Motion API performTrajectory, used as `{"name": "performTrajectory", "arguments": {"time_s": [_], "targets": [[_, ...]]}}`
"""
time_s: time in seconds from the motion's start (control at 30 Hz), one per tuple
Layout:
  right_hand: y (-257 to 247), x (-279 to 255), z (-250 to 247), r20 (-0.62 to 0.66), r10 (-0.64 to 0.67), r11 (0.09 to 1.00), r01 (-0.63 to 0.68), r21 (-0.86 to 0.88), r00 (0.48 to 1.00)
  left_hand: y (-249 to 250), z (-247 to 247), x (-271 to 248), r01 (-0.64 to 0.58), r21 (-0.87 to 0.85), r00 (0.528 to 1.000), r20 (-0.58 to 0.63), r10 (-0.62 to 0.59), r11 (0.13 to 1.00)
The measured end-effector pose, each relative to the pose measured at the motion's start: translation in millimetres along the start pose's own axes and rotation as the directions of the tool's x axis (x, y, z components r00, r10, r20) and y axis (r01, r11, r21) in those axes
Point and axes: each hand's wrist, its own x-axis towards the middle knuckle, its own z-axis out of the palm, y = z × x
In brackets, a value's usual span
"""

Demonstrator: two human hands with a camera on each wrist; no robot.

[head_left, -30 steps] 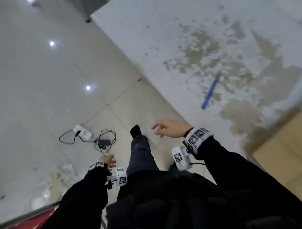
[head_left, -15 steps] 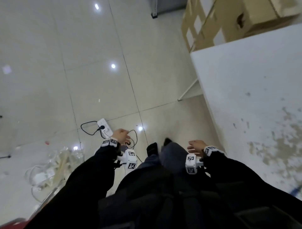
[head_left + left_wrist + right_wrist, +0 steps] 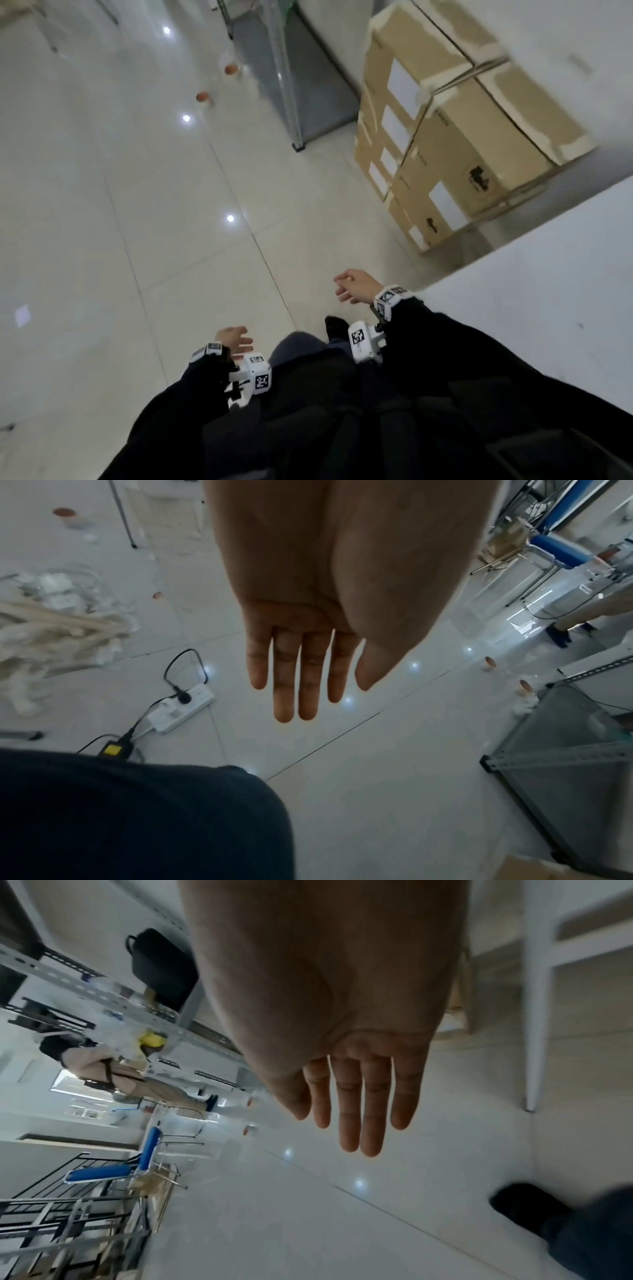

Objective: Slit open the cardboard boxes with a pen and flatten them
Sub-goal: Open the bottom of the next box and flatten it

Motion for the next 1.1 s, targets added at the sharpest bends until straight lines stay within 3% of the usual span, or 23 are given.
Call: {"name": "performTrajectory", "arguments": {"time_s": [0.17, 0.3, 0.43, 0.53, 0.57, 0.63, 0.7, 0.8, 0.83, 0.9, 1.03, 1.1], "targets": [[-56.5, 41.4, -48.6, -0.107, 0.025, 0.992, -0.012, 0.122, 0.994, 123.0, -14.3, 41.3, -0.067, 0.09, 0.998, 0.012, 0.067, 0.994], [-54.4, 78.3, -94.8, -0.192, 0.161, 0.956, -0.105, 0.274, 0.968, 238.5, 4.6, 81.7, -0.114, 0.254, 0.994, 0.033, 0.109, 0.96], [-28.8, 87.1, -134.8, -0.305, 0.405, 0.802, -0.175, 0.571, 0.862, 358.0, 58.9, 88.1, -0.245, 0.406, 0.969, 0.14, 0.205, 0.88], [-11.3, 78.8, -173.5, -0.337, 0.524, 0.61, -0.068, 0.79, 0.782, 445.2, 127.3, 75.9, -0.396, 0.492, 0.915, 0.286, 0.286, 0.775], [-7.3, 73.8, -189.3, -0.354, 0.566, 0.552, -0.023, 0.833, 0.745, 469.4, 153.9, 66.9, -0.451, 0.512, 0.889, 0.334, 0.315, 0.731], [3.0, 68.8, -223.8, -0.451, 0.655, 0.514, 0.08, 0.854, 0.607, 513.5, 212.0, 44.4, -0.597, 0.518, 0.8, 0.437, 0.411, 0.612], [3.3, 65.8, -266.5, -0.565, 0.696, 0.564, 0.15, 0.812, 0.443, 549.7, 274.2, 19.3, -0.735, 0.506, 0.678, 0.542, 0.496, 0.451], [-9.6, 65.7, -332.1, -0.643, 0.701, 0.542, 0.356, 0.761, 0.308, 582.6, 360.6, -20.0, -0.86, 0.443, 0.502, 0.642, 0.579, 0.254], [-13.2, 68.5, -354.9, -0.637, 0.712, 0.535, 0.36, 0.764, 0.295, 589.6, 387.8, -33.5, -0.884, 0.42, 0.453, 0.664, 0.595, 0.204], [-20.5, 75.1, -392.4, -0.631, 0.712, 0.557, 0.301, 0.774, 0.307, 598.5, 437.4, -54.2, -0.899, 0.42, 0.406, 0.691, 0.598, 0.125], [-19.1, 91.9, -433.2, -0.612, 0.709, 0.577, 0.211, 0.789, 0.35, 602.7, 503.5, -55.0, -0.843, 0.538, 0.462, 0.721, 0.516, 0.003], [-11.0, 98.5, -436.3, -0.628, 0.709, 0.589, 0.221, 0.777, 0.32, 603.2, 518.1, -48.0, -0.798, 0.598, 0.475, 0.697, 0.537, -0.069]]}}
